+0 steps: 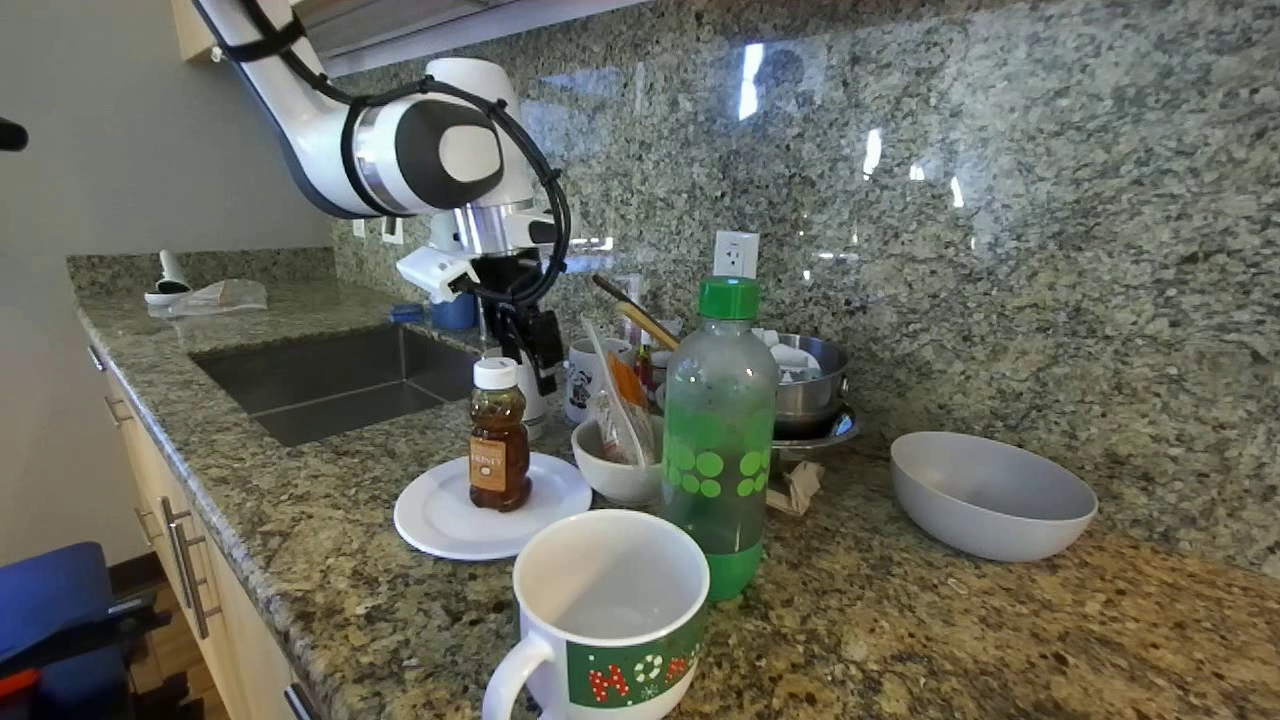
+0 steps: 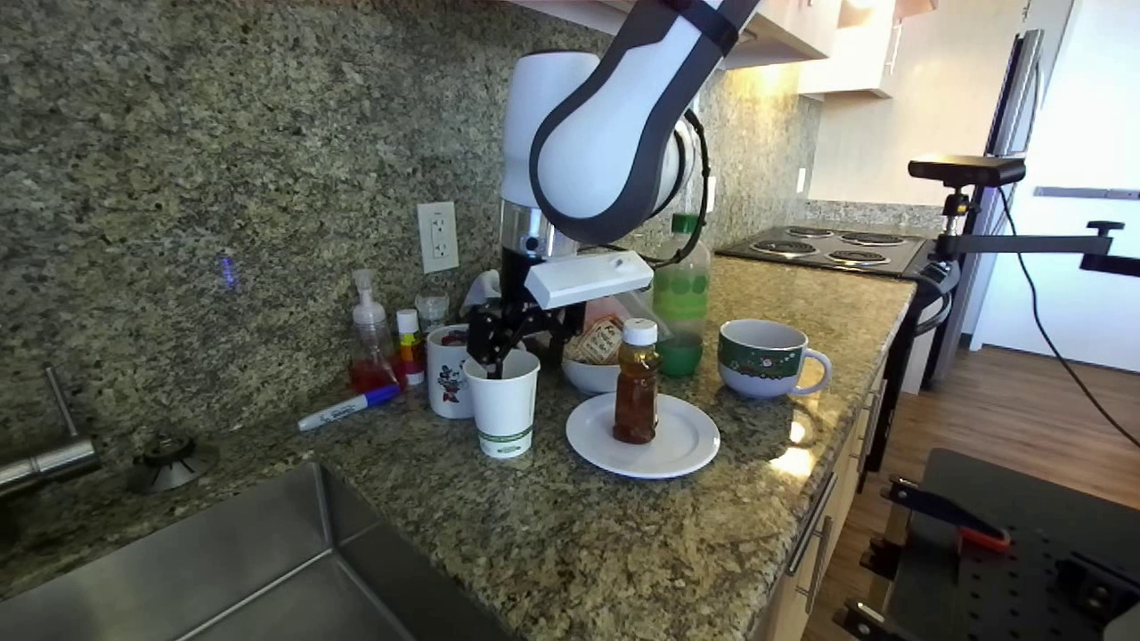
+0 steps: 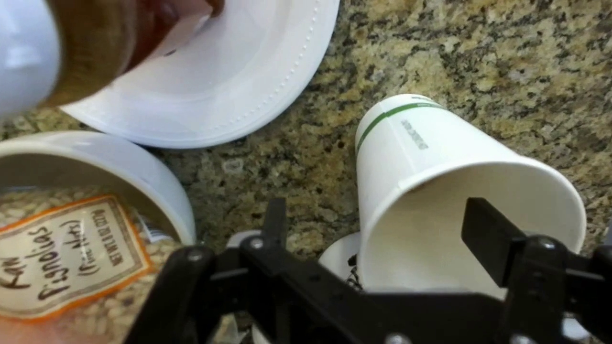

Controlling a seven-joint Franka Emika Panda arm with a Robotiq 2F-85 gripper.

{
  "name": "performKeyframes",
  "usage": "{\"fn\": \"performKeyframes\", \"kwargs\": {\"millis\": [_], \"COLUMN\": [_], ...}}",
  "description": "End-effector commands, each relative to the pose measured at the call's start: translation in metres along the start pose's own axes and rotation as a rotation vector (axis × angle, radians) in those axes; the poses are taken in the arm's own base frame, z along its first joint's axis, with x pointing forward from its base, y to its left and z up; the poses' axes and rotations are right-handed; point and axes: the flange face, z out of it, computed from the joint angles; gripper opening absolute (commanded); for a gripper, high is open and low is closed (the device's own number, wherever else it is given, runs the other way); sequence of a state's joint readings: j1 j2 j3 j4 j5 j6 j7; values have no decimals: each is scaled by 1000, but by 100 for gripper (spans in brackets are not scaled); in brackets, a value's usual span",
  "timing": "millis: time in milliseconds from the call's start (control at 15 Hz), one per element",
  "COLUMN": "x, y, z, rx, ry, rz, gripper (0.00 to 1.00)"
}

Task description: Pour the contents in the cup into the mug cup

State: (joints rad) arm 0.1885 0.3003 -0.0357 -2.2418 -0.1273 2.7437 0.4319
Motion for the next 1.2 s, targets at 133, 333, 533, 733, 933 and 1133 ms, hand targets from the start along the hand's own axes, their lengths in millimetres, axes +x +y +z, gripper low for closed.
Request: {"fn": "performKeyframes", "kwargs": {"millis": [133, 333, 533, 733, 933, 1133], "x": [4, 2, 0, -2, -5, -6], "y": [-9, -7, -3, -1, 1, 7], "z": [2, -2, -8, -16, -33, -60], "rx": [-22, -29, -32, -26, 6, 37], "ry": [23, 25, 19, 16, 13, 29], "rz": [36, 46, 51, 47, 47, 78], "gripper": [47, 23, 3, 0, 3, 3]}}
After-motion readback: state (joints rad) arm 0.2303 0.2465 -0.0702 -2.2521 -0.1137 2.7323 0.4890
